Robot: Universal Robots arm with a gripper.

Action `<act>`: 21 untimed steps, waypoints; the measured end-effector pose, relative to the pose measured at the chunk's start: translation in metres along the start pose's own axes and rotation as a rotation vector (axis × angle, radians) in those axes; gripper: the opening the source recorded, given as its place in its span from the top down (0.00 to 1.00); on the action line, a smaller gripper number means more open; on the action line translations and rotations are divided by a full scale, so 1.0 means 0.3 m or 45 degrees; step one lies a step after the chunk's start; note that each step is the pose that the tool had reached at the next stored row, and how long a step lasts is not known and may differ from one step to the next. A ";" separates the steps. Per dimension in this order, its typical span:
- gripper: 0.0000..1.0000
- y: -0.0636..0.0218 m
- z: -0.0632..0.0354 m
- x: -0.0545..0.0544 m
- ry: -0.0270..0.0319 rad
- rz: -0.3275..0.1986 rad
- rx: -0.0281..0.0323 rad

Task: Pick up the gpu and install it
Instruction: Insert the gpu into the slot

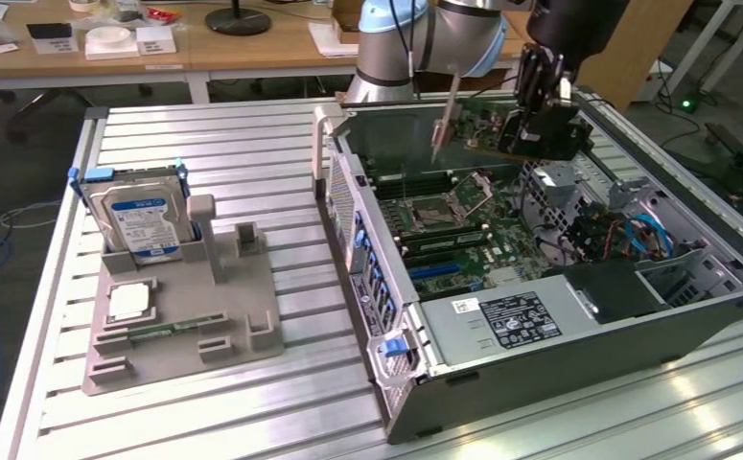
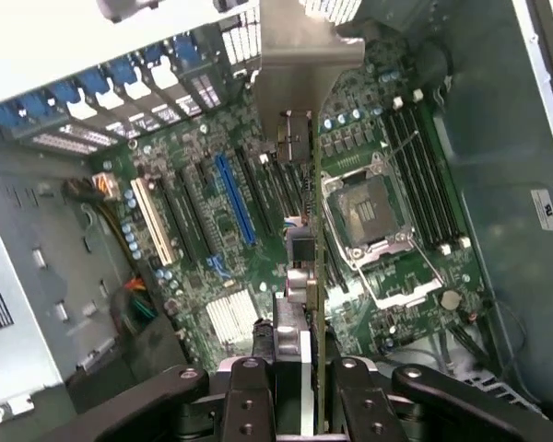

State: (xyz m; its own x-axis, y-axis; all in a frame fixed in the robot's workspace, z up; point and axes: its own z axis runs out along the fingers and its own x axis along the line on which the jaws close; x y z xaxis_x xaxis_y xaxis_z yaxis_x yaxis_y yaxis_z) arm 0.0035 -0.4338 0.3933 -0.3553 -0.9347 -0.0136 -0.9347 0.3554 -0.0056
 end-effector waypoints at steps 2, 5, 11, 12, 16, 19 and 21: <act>0.72 0.000 0.002 0.000 -0.0014 -0.042 0.0023; 0.72 0.000 0.005 0.000 -0.0027 -0.103 0.0039; 0.72 -0.001 0.009 0.002 -0.0053 -0.207 0.0072; 0.72 -0.001 0.010 0.002 -0.0056 -0.224 0.0078; 0.72 -0.001 0.012 0.004 -0.0074 -0.287 0.0099; 0.72 -0.001 0.012 0.004 -0.0078 -0.298 0.0101; 0.72 -0.001 0.012 0.004 -0.0078 -0.298 0.0102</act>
State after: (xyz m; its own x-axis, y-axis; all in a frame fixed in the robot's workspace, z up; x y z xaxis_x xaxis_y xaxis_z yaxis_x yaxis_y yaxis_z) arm 0.0034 -0.4350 0.3896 -0.1289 -0.9915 -0.0172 -0.9915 0.1292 -0.0172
